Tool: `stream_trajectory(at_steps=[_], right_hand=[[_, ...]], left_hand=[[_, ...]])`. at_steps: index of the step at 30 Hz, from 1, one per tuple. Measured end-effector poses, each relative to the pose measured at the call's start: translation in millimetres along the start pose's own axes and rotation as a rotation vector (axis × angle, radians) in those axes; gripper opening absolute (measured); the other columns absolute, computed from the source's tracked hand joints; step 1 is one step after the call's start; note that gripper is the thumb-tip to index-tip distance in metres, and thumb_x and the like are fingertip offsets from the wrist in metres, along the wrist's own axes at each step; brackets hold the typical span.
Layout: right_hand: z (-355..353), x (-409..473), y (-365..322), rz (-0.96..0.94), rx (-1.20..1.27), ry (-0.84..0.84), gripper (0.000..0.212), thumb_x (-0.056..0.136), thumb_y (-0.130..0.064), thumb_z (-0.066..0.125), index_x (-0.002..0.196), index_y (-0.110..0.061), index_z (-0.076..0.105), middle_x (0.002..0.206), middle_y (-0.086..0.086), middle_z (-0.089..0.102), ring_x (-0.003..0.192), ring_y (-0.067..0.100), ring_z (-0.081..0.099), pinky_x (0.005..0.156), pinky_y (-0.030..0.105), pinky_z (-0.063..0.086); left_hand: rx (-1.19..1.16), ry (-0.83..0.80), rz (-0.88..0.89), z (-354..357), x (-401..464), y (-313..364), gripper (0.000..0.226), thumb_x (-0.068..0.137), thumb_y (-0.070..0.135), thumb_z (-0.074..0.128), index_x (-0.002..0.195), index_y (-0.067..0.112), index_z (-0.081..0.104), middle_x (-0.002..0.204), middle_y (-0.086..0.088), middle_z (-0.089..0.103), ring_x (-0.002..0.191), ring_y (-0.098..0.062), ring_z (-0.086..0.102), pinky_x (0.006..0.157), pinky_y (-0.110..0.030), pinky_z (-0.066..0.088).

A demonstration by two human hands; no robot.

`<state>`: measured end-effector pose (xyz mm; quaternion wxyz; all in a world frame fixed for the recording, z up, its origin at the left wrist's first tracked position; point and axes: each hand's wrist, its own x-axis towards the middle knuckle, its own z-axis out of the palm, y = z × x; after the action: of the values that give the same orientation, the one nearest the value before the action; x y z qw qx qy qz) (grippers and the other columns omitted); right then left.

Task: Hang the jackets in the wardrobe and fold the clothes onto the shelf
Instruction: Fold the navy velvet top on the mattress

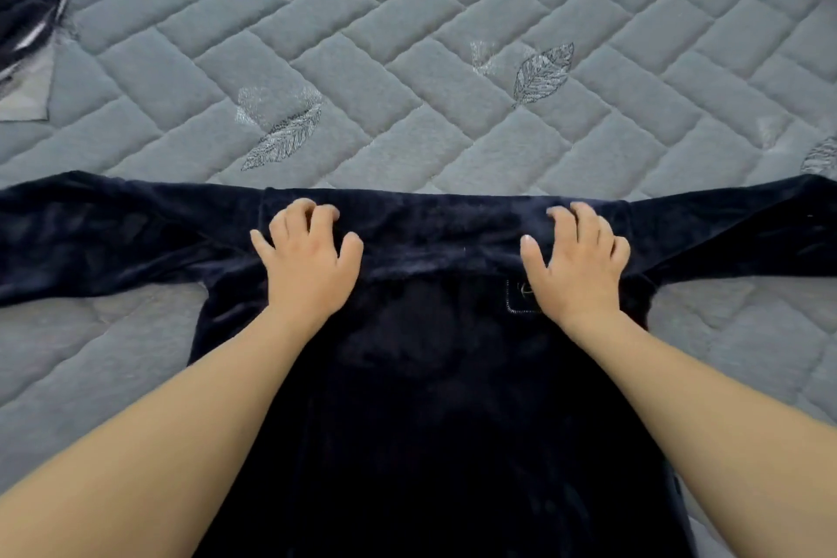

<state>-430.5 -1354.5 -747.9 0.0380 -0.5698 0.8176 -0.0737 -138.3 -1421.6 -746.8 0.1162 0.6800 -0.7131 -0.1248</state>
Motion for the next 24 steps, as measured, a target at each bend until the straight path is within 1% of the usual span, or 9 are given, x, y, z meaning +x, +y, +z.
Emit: stream_trajectory(at_steps=[1,3,4,6,8,10,13,17,24], right_hand=[[4,7,-6,0.039,0.005,-0.056,0.066,0.092,-0.062,0.024,0.143,-0.021,0.037,0.155,0.010,0.027,0.142,0.032,0.023,0.111,0.058,0.014],[14,19,-14,0.054,-0.040,-0.178,0.070,0.094,-0.066,0.013,0.154,-0.030,0.015,0.163,0.007,0.004,0.149,0.032,-0.001,0.113,0.066,-0.003],[21,23,-17,0.052,-0.064,-0.224,0.071,0.093,-0.067,0.009,0.155,-0.033,0.005,0.164,0.004,-0.005,0.150,0.032,-0.009,0.111,0.069,-0.008],[36,25,-20,0.083,-0.087,-0.252,0.071,0.091,-0.069,0.004,0.154,-0.038,-0.005,0.164,0.000,-0.012,0.149,0.031,-0.016,0.108,0.074,-0.010],[47,22,-24,0.127,-0.101,-0.211,0.071,0.091,-0.069,0.006,0.154,-0.038,-0.003,0.165,0.001,-0.009,0.149,0.032,-0.014,0.107,0.076,-0.007],[55,19,-26,0.149,-0.115,-0.156,0.070,0.092,-0.065,0.012,0.155,-0.036,0.005,0.165,0.003,-0.001,0.150,0.033,-0.008,0.106,0.077,-0.004],[64,21,-24,0.146,-0.120,-0.125,0.069,0.092,-0.060,0.022,0.155,-0.033,0.015,0.165,0.005,0.007,0.150,0.035,-0.002,0.105,0.078,0.000],[68,24,-23,0.141,-0.117,-0.125,0.072,0.089,-0.057,0.029,0.155,-0.030,0.019,0.164,0.006,0.007,0.150,0.036,0.001,0.104,0.080,0.000],[71,25,-22,0.132,-0.129,-0.137,0.073,0.088,-0.056,0.031,0.155,-0.029,0.021,0.164,0.007,0.007,0.150,0.038,0.001,0.103,0.081,0.000]], left_hand=[[-0.008,-0.015,-0.017,4,7,5,0.048,0.091,0.043,0.039,0.132,0.020,0.048,0.147,-0.007,0.034,0.140,-0.032,0.022,0.111,-0.071,0.008],[0.012,-0.050,-0.008,16,18,13,0.056,0.094,0.051,0.032,0.146,0.030,0.033,0.159,-0.004,0.017,0.149,-0.028,0.004,0.107,-0.076,-0.003],[0.029,-0.080,0.000,22,21,15,0.059,0.094,0.057,0.026,0.149,0.036,0.025,0.162,-0.001,0.010,0.150,-0.026,-0.004,0.106,-0.077,-0.006],[0.104,-0.152,0.025,38,24,12,0.063,0.093,0.067,0.016,0.152,0.046,0.010,0.165,0.004,0.000,0.150,-0.026,-0.016,0.103,-0.080,-0.009],[0.185,-0.175,0.060,49,27,0,0.065,0.092,0.070,0.014,0.152,0.049,0.003,0.165,0.005,-0.002,0.149,-0.027,-0.020,0.100,-0.081,-0.011],[0.211,-0.159,0.096,56,30,-9,0.066,0.093,0.068,0.021,0.153,0.048,0.004,0.166,0.005,0.001,0.150,-0.028,-0.017,0.099,-0.083,-0.009],[0.230,-0.148,0.120,61,32,-12,0.068,0.093,0.065,0.029,0.155,0.045,0.009,0.165,0.005,0.006,0.152,-0.030,-0.012,0.100,-0.083,-0.007],[0.254,-0.185,0.119,61,34,-11,0.071,0.091,0.065,0.029,0.156,0.042,0.009,0.165,0.003,0.006,0.152,-0.030,-0.011,0.101,-0.082,-0.008],[0.261,-0.217,0.121,64,37,-12,0.074,0.088,0.065,0.033,0.155,0.041,0.011,0.165,0.001,0.007,0.152,-0.030,-0.009,0.103,-0.081,-0.009]])
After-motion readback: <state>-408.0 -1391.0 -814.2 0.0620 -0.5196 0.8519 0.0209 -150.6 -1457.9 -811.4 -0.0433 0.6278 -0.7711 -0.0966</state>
